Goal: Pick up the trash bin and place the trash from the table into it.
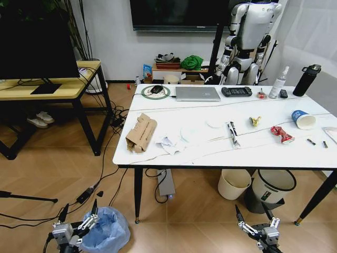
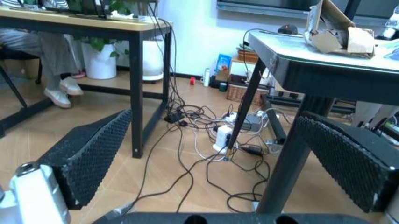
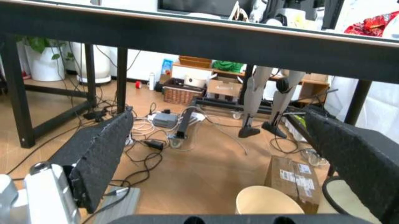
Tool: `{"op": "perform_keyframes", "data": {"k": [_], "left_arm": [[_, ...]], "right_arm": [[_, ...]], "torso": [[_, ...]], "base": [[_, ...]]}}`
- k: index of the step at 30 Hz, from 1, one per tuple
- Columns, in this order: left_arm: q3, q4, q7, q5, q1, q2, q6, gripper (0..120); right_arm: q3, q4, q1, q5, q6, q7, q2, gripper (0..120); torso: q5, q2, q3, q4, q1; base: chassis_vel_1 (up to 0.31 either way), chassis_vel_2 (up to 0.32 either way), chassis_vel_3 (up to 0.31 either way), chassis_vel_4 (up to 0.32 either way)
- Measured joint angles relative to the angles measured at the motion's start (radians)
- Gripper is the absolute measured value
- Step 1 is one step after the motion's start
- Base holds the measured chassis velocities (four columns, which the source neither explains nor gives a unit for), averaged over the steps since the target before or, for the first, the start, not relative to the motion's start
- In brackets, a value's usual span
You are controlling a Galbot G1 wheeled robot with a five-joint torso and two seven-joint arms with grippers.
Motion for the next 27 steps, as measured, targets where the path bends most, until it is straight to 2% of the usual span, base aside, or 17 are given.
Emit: {"op": "perform_keyframes", "data": {"k": [7, 19, 27], "left_arm": [[0.004, -0.002, -0.002, 0.016, 0.001, -0.002, 0.017, 100], [0.011, -0.002, -0.004, 0.021, -0.002, -0.007, 0.019, 100], [0.018, -0.002, -0.005, 0.018, -0.003, -0.010, 0.024, 100]], "right_arm": [[-0.001, -0.002, 0.002, 0.000, -0.001, 0.000, 0.000, 100], [-0.002, -0.008, 0.008, 0.002, -0.004, 0.000, 0.000, 100], [-0.002, -0.009, 0.007, 0.004, -0.005, 0.001, 0.000, 100]], "torso": [[0.0000, -0.009, -0.004, 0.0000, -0.004], [0.0000, -0.080, -0.044, 0.0000, -0.036], [0.0000, -0.104, -0.057, -0.0001, -0.047]], "base": [[0.000, 0.000, 0.000, 0.000], [0.000, 0.000, 0.000, 0.000], [0.000, 0.000, 0.000, 0.000]]}}
